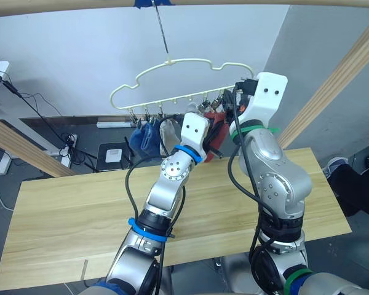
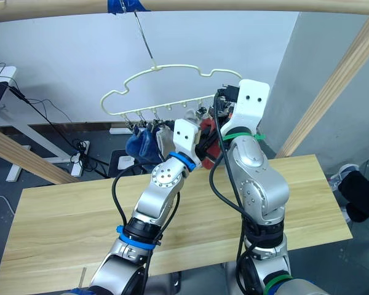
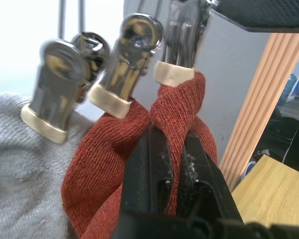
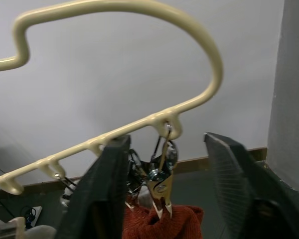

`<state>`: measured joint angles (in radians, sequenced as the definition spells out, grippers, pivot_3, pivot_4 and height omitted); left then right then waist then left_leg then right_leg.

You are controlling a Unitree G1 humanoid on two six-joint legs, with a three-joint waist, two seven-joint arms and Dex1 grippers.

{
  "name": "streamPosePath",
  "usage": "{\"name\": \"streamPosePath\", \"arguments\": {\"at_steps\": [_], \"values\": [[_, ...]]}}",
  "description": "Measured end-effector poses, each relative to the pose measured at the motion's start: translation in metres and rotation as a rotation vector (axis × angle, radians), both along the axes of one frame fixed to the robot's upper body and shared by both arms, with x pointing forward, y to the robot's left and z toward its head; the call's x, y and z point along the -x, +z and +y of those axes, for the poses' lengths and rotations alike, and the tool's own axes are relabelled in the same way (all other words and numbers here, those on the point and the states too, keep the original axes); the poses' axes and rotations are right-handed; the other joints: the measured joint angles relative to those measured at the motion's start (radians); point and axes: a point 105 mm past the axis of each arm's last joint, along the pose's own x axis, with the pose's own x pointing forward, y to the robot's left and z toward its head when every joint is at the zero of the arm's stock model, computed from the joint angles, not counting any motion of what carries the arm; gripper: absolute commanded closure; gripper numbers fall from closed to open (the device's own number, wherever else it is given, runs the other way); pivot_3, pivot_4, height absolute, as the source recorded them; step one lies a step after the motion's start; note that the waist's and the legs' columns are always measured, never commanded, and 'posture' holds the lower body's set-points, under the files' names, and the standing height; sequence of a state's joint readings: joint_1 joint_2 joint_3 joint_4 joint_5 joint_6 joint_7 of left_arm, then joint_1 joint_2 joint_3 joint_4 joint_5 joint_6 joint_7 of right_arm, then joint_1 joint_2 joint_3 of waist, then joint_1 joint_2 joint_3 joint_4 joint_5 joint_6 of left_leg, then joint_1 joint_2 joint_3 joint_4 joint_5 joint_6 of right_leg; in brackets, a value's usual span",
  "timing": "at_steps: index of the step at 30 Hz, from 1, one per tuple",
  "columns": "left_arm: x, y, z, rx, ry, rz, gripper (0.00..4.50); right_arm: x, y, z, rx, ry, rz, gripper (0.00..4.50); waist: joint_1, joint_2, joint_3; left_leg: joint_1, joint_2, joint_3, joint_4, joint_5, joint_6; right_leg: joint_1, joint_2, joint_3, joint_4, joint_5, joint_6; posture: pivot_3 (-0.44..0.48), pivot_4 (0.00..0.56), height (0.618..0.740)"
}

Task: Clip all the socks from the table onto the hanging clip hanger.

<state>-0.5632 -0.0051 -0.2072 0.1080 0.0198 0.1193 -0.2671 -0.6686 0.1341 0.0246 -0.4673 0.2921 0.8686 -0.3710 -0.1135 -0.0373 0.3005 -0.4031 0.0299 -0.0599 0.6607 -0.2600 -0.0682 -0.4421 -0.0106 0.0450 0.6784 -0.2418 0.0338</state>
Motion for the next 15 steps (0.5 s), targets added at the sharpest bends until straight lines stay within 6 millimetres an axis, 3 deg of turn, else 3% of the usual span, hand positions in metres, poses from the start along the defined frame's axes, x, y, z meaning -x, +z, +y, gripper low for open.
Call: {"name": "streamPosePath", "arguments": {"at_steps": [2, 9, 15], "values": [[0.0, 0.0, -0.001, -0.004, -0.007, -0.002, 4.5, 0.001, 0.001, 0.001, -0.004, 0.011, -0.006, 1.91, 0.0, 0.0, 0.0, 0.0, 0.0, 0.0, 0.0, 0.0, 0.0, 0.0, 0.0, 0.0, 0.0, 0.0, 0.0, -0.178, 0.267, 0.74], [0.001, -0.003, -0.001, -0.029, -0.068, 0.023, 2.48, 0.005, 0.002, -0.004, -0.031, 0.051, -0.021, 1.85, -0.002, 0.0, 0.0, 0.0, 0.0, 0.0, 0.0, 0.0, 0.0, 0.0, 0.0, 0.0, 0.0, 0.0, 0.0, -0.172, 0.262, 0.74], [0.008, -0.014, 0.011, -0.076, -0.117, 0.06, 0.62, 0.01, 0.0, -0.01, 0.005, 0.093, -0.042, 1.85, -0.004, 0.0, 0.0, 0.0, 0.0, 0.0, 0.0, 0.0, 0.0, 0.0, 0.0, 0.0, 0.0, 0.0, 0.0, -0.168, 0.254, 0.74]]}}
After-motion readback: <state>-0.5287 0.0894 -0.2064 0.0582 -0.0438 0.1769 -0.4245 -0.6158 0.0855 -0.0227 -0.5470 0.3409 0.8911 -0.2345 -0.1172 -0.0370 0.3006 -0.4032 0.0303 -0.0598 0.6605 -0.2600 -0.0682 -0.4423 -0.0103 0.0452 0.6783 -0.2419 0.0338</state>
